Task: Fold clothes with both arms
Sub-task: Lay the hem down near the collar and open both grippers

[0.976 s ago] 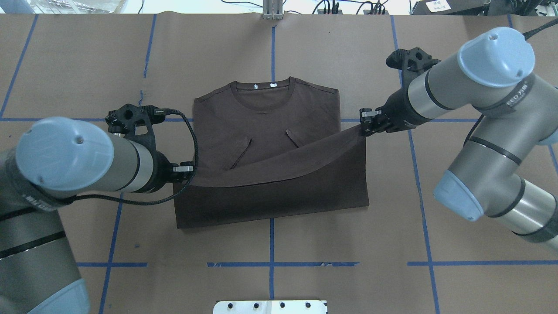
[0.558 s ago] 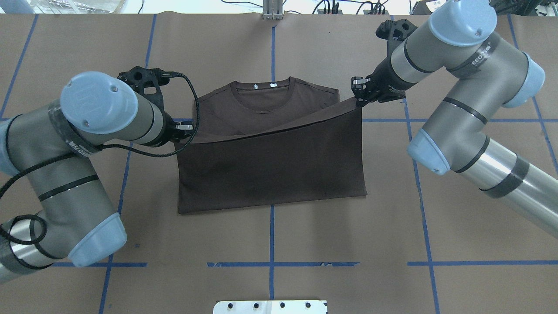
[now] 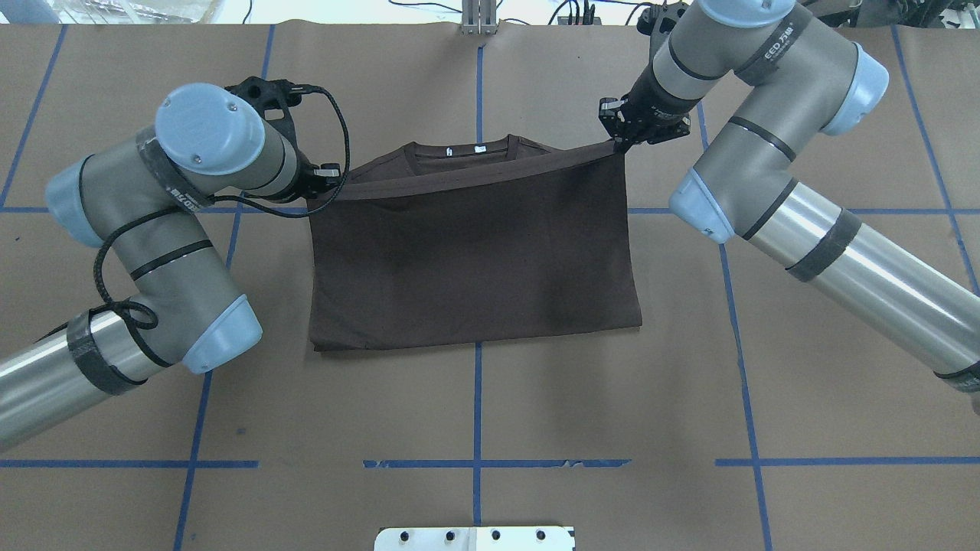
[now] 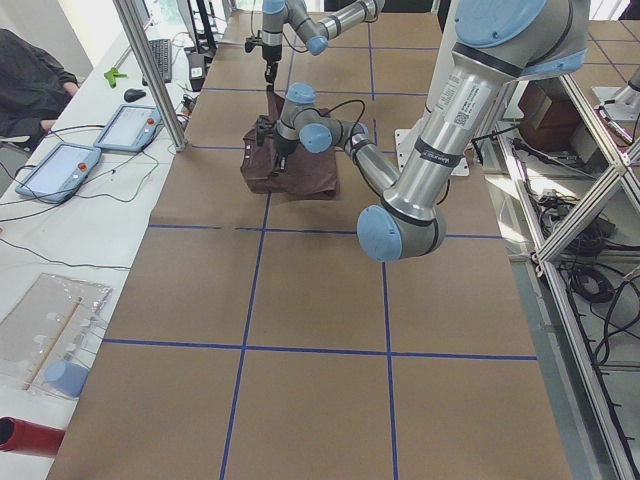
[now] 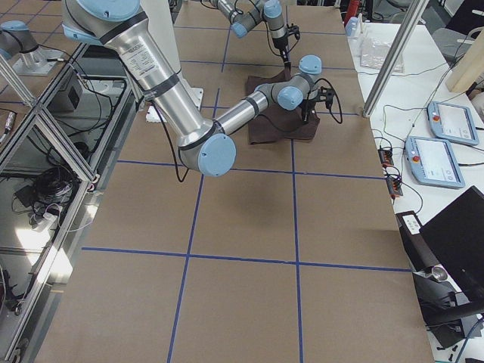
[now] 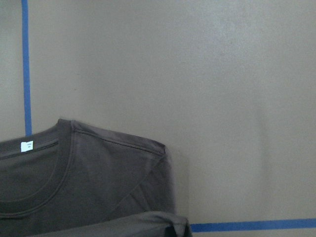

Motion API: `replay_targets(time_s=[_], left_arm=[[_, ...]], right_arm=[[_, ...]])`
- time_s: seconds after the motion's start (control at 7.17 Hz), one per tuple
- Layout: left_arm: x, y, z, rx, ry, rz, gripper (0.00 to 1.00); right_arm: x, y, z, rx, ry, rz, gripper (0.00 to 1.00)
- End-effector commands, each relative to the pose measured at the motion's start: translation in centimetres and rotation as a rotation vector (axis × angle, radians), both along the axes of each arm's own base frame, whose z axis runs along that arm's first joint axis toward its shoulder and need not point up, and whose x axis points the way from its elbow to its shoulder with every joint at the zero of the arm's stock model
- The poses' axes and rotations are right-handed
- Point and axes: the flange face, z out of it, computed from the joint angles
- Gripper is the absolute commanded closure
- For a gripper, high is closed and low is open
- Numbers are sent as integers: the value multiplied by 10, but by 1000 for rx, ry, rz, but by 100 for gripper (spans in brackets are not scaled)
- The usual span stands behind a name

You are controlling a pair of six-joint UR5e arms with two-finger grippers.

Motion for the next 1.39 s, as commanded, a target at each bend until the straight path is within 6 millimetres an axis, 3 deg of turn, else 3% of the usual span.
replay_targets(time_s=[0.0, 0.14, 0.42, 0.84, 0.98, 1.12, 1.26], left_arm=[[6, -32, -9, -3, -5, -28, 100], [8, -40, -1, -1, -8, -33, 100], [11, -45, 7, 7, -18, -22, 100], [12, -46, 8, 14, -10, -22, 100], [13, -46, 7, 20, -5, -22, 82], [17, -46, 11, 18, -13, -19, 1], [20, -48, 10, 18, -16, -20, 0]], right_arm=[[-13, -18, -8, -12, 10, 1, 100], [-19, -26, -8, -13, 11, 1, 100], [-26, -35, 13, 11, -5, 3, 100], [-26, -35, 13, 11, -5, 3, 100], [-24, -35, 14, 13, -5, 5, 100], [-23, -35, 18, 11, 0, 6, 54], [-23, -34, 18, 38, -8, -1, 1]])
